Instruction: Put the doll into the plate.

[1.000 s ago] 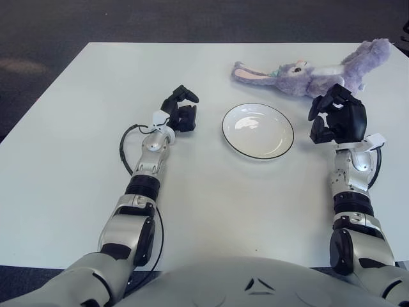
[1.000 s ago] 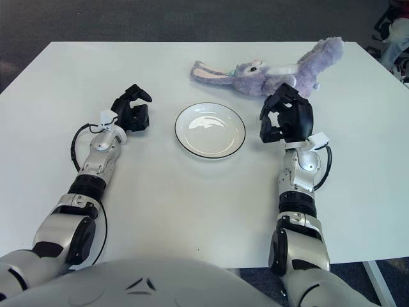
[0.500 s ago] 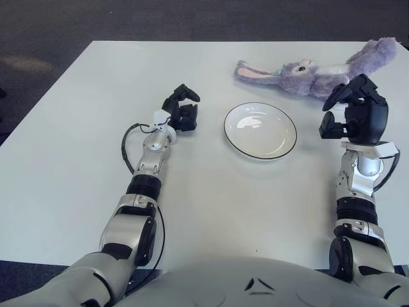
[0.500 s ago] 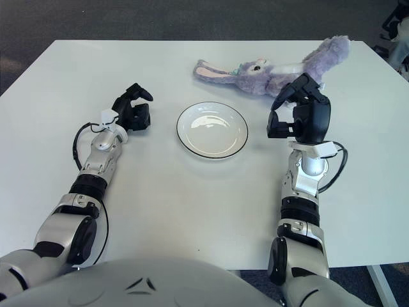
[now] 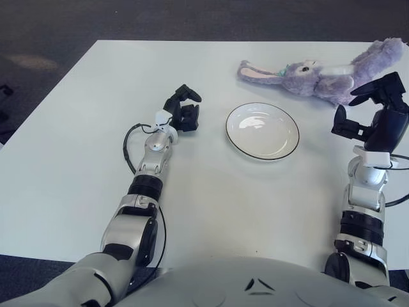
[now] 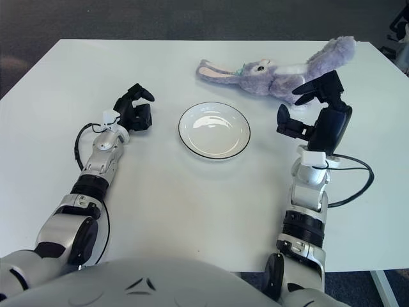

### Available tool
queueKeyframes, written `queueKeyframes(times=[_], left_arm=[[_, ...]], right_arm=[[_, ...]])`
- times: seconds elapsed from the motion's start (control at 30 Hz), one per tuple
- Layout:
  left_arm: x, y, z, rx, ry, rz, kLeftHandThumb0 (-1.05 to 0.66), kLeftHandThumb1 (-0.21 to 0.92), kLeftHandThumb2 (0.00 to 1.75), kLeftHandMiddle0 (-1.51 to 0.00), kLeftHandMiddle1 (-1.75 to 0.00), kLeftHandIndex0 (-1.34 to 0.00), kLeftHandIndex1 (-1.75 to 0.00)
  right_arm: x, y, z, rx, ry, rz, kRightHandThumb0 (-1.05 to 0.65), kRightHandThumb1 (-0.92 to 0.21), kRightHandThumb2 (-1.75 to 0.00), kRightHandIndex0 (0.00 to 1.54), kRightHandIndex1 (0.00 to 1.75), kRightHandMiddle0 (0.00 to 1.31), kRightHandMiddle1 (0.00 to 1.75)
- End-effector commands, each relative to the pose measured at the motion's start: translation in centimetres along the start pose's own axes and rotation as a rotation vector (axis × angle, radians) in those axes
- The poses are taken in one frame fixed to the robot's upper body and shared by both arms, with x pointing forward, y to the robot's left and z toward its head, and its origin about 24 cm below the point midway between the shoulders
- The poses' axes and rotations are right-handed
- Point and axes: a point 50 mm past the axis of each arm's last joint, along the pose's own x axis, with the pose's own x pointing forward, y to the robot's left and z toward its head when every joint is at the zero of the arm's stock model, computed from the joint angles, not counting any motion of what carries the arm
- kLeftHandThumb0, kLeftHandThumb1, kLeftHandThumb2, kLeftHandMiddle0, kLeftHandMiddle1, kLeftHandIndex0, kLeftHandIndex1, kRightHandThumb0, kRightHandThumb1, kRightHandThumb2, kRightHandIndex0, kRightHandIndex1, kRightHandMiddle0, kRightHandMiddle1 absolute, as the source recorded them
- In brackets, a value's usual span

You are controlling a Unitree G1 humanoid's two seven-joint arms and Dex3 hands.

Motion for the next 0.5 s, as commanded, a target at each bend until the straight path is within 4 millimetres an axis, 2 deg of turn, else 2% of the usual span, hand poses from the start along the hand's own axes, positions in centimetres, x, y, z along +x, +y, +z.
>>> queueKeyframes(times=[0.0,0.13,0.33,0.43,0.47], left_arm=[[-1.9,-0.6,-3.1,-0.012,0.123,0.011,-0.44,0.44,1.16,-1.08,-1.75,-0.51,-1.75],[-1.9,-0.8,-3.1,-0.016,0.118,0.015,-0.44,0.44,1.16,-1.08,-1.75,-0.51,-1.75],[-1.8,-1.1,-3.0,-0.017,0.112,0.016,-0.44,0.44,1.16,-1.07,-1.75,-0.51,-1.75],[-1.8,-1.2,-3.0,-0.02,0.112,0.017,-0.44,0.45,1.15,-1.05,-1.75,-0.51,-1.75],[-1.8,-1.2,-3.0,-0.021,0.112,0.017,-0.44,0.45,1.15,-1.05,-1.75,-0.51,-1.75]], right_arm=[[-2.1,-0.2,-0.7,-0.073,0.088,-0.036,-0.01,-0.26,-1.34,0.69,1.62,0.45,1.74],[-1.8,-0.2,-0.8,-0.15,0.037,-0.046,-0.01,-0.28,-1.3,0.69,1.58,0.43,1.74],[-1.1,-0.2,-1.9,-0.3,-0.049,-0.008,-0.01,-0.43,-1.12,0.5,1.56,0.44,1.75],[-0.8,-0.3,-2.6,-0.361,-0.071,0.02,-0.01,-0.53,-1.01,0.43,1.57,0.37,1.75],[-0.7,-0.4,-2.8,-0.375,-0.077,0.029,-0.08,-0.55,-0.97,0.39,1.57,0.39,1.73]])
